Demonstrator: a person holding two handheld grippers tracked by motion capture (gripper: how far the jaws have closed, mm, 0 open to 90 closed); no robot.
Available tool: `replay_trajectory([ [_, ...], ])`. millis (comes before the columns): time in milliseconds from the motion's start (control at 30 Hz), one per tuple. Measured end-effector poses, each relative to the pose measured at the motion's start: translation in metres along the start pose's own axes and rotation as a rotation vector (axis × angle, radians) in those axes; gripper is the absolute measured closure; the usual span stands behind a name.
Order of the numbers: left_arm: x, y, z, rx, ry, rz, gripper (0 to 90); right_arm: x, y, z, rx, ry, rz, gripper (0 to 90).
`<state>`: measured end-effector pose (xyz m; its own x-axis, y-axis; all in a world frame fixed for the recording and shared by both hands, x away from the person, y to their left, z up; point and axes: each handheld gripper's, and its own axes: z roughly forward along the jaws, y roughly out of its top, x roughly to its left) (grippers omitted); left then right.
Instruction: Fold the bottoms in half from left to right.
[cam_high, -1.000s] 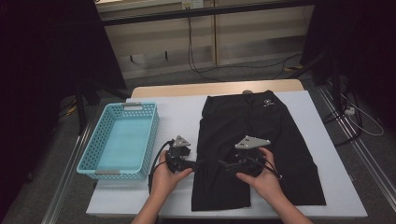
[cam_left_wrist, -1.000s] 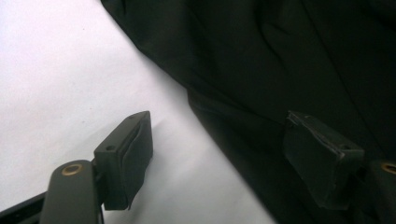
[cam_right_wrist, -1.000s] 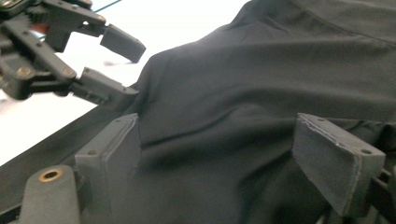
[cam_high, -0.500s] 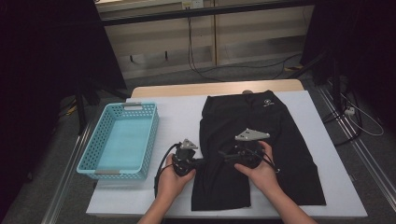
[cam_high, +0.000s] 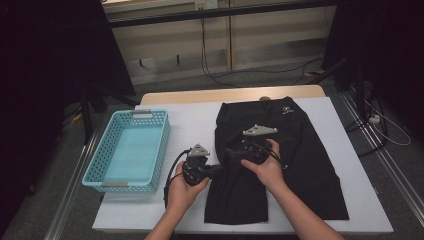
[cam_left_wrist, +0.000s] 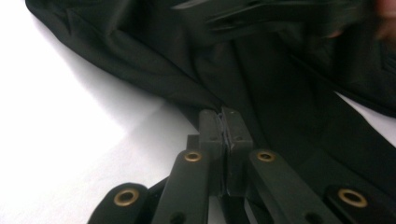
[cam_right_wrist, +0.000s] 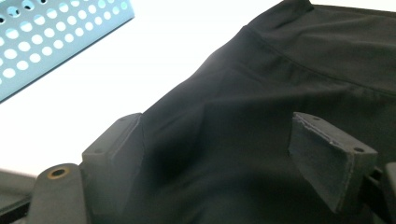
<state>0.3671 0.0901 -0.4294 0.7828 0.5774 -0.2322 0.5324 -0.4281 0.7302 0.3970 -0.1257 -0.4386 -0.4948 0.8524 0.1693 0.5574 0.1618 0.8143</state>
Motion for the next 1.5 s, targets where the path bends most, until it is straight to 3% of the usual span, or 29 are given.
replay_trajectory([
  [333, -0.005, 0.002, 0.003, -0.024, -0.016, 0.033, 88.8, 0.003, 0.007, 0.032, 0.061, 0.023, -0.001, 22.0],
  [533, -0.007, 0.004, 0.003, -0.03, -0.023, 0.041, 88.8, 0.005, 0.006, 0.055, 0.111, 0.033, -0.005, 32.3],
  [633, -0.006, 0.003, 0.003, -0.031, -0.022, 0.039, 88.8, 0.007, 0.006, 0.058, 0.108, 0.0, -0.062, 50.2],
  [700, -0.005, 0.003, 0.003, -0.03, -0.023, 0.037, 88.9, 0.005, 0.006, 0.057, 0.116, -0.028, -0.12, 71.2],
  [767, -0.005, 0.002, 0.004, -0.035, -0.024, 0.034, 88.9, -0.001, 0.007, 0.054, 0.131, -0.029, -0.108, 84.9],
  [800, -0.005, 0.002, 0.004, -0.039, -0.03, 0.031, 89.0, -0.004, 0.007, 0.051, 0.134, -0.025, -0.088, 86.3],
  [1000, -0.009, 0.004, 0.008, -0.06, -0.069, 0.023, 89.0, -0.014, 0.009, 0.017, 0.137, -0.027, -0.129, 86.8],
  [1167, -0.013, 0.005, 0.012, -0.049, -0.086, 0.028, 89.0, -0.019, 0.002, -0.004, 0.195, -0.049, -0.167, 85.0],
  [1233, -0.013, 0.005, 0.013, -0.049, -0.088, 0.024, 88.9, -0.02, -0.003, -0.002, 0.198, -0.041, -0.163, 71.2],
  [1300, -0.012, 0.005, 0.013, -0.048, -0.086, 0.024, 89.0, -0.019, -0.003, 0.004, 0.183, -0.047, -0.191, 62.6],
  [1400, -0.01, 0.005, 0.012, -0.05, -0.086, 0.017, 88.9, -0.017, 0.001, 0.015, 0.122, -0.031, -0.157, 48.3],
  [1500, -0.008, 0.004, 0.012, -0.054, -0.089, 0.007, 89.0, -0.014, 0.008, 0.029, 0.099, -0.045, -0.15, 44.4],
])
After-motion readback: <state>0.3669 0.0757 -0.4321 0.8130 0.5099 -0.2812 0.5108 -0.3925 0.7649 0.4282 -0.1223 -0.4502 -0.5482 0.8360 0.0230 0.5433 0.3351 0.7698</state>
